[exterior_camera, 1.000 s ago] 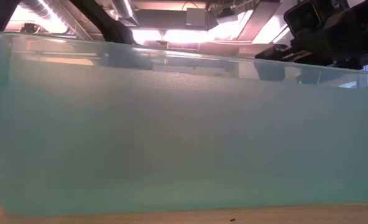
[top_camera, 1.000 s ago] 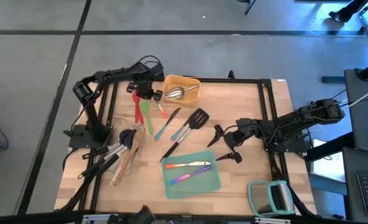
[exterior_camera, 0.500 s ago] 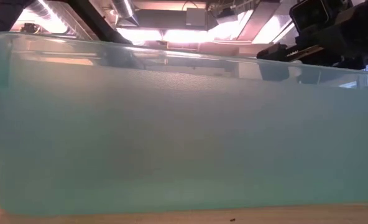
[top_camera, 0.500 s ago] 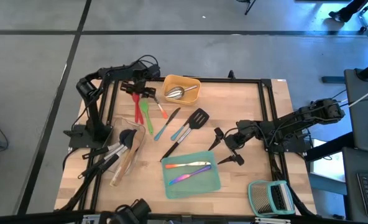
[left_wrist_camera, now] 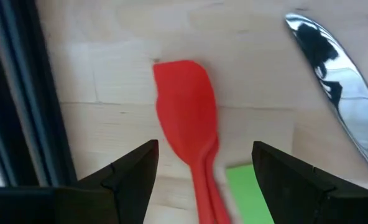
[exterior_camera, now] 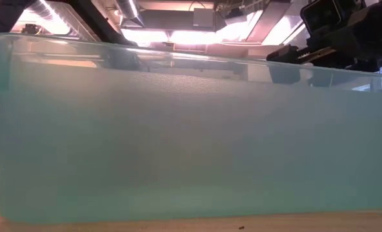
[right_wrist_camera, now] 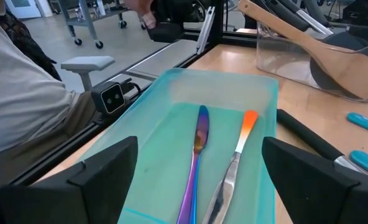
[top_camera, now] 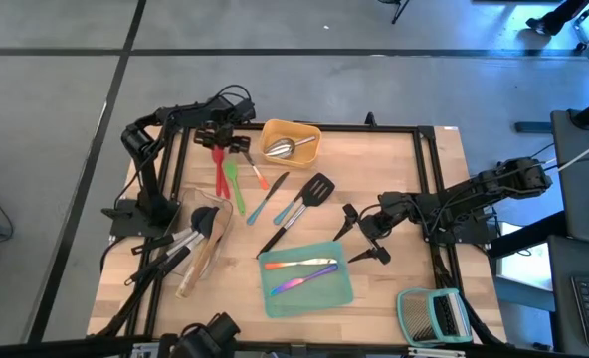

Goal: Pick & Place Kitchen Items
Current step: Put the red spatula into the transparent bin

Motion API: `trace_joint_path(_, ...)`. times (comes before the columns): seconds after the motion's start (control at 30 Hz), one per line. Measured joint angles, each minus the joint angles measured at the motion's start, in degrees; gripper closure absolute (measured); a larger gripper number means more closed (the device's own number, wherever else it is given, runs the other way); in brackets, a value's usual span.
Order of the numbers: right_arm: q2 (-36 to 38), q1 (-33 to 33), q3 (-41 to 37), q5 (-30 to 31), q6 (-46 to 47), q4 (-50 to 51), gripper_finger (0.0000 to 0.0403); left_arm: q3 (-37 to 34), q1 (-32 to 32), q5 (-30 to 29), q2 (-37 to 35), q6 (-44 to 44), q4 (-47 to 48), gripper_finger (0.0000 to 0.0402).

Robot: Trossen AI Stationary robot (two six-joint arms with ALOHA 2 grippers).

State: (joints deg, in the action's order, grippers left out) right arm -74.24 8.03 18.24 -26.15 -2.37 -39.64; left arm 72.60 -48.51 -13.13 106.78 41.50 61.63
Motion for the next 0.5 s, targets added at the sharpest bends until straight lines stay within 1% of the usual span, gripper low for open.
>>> trace_joint_path(0.2,0.00,0.00,0.00,0.00,0.00,0.32,0.0057,-0.02,-0.35,-0.53,1.57,2.75,0.04,0.0146)
trace_joint_path(0.5,0.00,0.00,0.00,0.02,-0.02,0.59,0.0057,-0.02,-0.28,0.47,5.61,2.58,-0.07,0.0148)
